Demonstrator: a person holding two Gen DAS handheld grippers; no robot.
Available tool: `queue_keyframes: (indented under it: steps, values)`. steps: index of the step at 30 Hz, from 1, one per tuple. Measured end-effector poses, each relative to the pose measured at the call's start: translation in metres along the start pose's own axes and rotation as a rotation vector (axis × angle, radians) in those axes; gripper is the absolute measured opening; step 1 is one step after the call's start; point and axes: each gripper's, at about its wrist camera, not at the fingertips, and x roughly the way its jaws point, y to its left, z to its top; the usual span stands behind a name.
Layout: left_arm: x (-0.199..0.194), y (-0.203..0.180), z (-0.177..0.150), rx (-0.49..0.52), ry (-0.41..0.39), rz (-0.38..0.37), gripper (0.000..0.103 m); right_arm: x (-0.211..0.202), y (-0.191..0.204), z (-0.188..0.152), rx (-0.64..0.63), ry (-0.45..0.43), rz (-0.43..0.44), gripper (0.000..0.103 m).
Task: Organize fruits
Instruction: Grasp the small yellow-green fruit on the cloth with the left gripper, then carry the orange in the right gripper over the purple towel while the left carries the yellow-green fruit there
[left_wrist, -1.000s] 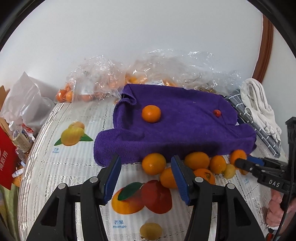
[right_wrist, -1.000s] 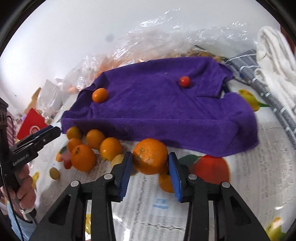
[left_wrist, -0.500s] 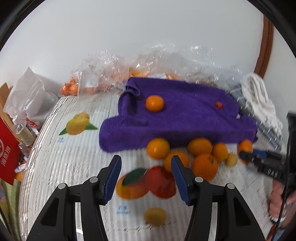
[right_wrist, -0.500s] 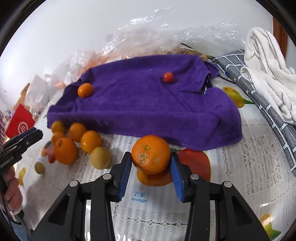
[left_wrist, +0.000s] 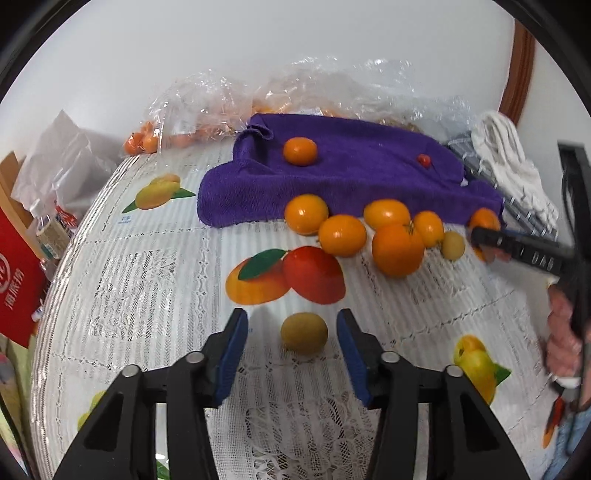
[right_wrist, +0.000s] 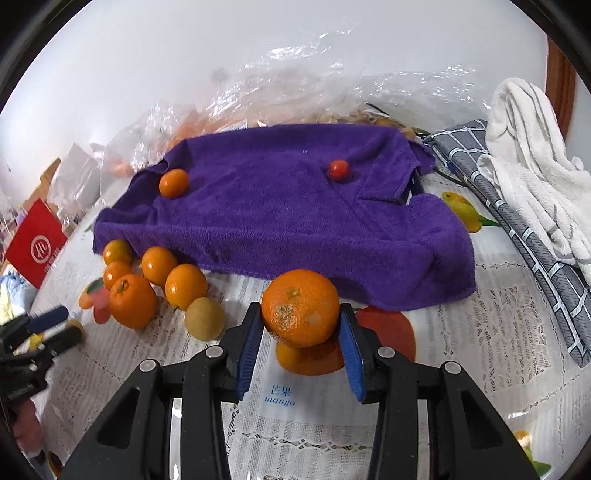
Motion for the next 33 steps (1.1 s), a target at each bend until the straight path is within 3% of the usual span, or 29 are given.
queue_keyframes:
  steps: [2, 3, 8, 13, 19, 27, 33]
  values:
    - [0.004, -0.004, -0.002, 0.016, 0.023, 0.008, 0.028, 0.000, -0.004, 0.002, 0.024, -0.003, 0.003, 0.041]
    - [0.005, -0.006, -0.003, 0.015, 0.025, 0.011, 0.026, -0.001, -0.007, 0.002, 0.036, -0.005, 0.007, 0.041]
    - [-0.001, -0.007, 0.011, 0.004, 0.010, 0.016, 0.026, -0.009, -0.015, 0.005, 0.070, -0.047, 0.017, 0.041]
    - [-0.020, -0.009, 0.047, -0.033, -0.069, 0.004, 0.026, -0.017, -0.009, 0.007, 0.035, -0.088, -0.041, 0.041]
    - [-0.021, -0.021, 0.090, -0.040, -0.136, -0.037, 0.026, -0.033, -0.001, 0.019, 0.015, -0.110, -0.042, 0.041]
    - [-0.006, -0.017, 0.136, -0.120, -0.234, -0.029, 0.026, -0.054, 0.013, 0.073, -0.032, -0.164, -0.026, 0.041]
    - [0.015, -0.011, 0.142, -0.135, -0.270, 0.014, 0.026, -0.041, 0.014, 0.102, -0.041, -0.203, -0.048, 0.041]
